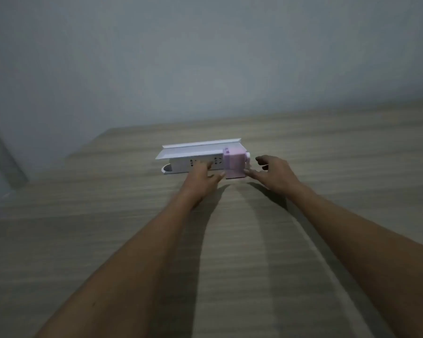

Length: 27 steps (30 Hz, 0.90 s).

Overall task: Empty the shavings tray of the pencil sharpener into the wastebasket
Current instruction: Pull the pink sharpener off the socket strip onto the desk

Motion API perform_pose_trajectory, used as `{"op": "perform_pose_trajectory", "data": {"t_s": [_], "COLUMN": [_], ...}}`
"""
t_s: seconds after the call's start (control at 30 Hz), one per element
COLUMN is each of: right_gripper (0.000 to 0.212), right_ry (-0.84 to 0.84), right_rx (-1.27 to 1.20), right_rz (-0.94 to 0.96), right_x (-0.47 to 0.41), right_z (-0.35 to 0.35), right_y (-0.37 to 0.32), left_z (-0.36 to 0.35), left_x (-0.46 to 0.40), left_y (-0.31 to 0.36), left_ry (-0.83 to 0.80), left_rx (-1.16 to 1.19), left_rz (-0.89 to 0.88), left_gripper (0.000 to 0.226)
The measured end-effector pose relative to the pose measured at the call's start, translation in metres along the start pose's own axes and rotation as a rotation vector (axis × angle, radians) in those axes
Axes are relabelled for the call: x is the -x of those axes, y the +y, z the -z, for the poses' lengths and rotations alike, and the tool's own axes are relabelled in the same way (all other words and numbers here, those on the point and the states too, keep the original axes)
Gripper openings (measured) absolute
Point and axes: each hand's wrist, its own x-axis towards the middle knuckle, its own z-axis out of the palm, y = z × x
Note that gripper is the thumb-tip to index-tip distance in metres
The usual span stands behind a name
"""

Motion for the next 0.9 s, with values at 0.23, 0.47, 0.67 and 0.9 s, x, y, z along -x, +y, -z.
{"op": "perform_pose_trajectory", "data": {"t_s": [0.23, 0.47, 0.67, 0.9], "right_gripper": [0.043, 0.052, 0.047, 0.030], "right_ry": [-0.197, -0.215, -0.245, -0.243], "right_rx": [-0.298, -0.430, -0.502, -0.535], "right_rz": [-0.042, -0.067, -0.048, -0.012], "right_x": [-0.038, -0.047, -0.018, 0.031], "right_z": [-0.007, -0.020, -0.007, 0.018], "right_y": [0.018, 0.024, 0.001, -0.040], "left_z": [-0.010, -0.012, 0.007, 0.041], "left_x": [-0.034, -0.039, -0.016, 0.035], "left_y": [-0.018, -0.020, -0.012, 0.014], "left_ry": [-0.141, -0.166, -0.220, -0.212], "left_rx": [0.142, 0.234, 0.317, 0.292], "left_rz": [0.009, -0.009, 0.026, -0.023], "left_gripper": [0.054, 0.048, 0.045, 0.044]}}
